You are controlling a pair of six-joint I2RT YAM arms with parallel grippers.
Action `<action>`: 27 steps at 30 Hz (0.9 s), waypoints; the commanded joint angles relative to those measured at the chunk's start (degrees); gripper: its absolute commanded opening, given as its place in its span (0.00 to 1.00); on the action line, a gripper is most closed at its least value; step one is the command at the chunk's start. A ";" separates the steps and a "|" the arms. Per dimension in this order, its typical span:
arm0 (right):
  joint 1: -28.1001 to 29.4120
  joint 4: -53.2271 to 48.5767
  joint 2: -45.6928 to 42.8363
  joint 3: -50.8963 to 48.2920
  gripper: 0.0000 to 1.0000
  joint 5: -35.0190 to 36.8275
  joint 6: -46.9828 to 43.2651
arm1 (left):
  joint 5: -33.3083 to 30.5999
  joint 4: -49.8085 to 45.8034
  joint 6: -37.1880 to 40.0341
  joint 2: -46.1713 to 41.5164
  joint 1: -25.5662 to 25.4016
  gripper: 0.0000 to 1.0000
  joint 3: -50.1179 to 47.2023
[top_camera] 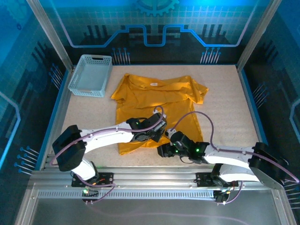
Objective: Fold the inside-out t-shirt
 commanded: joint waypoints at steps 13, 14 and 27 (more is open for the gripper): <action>0.26 21.27 8.99 -2.01 0.56 21.19 -3.06 | 4.89 3.76 -3.45 -6.15 1.10 0.00 -0.76; -0.54 21.91 9.15 -2.26 0.55 21.05 -2.79 | 5.56 3.94 -3.22 -6.37 1.10 0.00 -1.01; -5.16 27.25 3.41 -2.41 0.55 17.10 -6.49 | 11.95 9.08 -0.75 -7.05 1.10 0.04 -8.67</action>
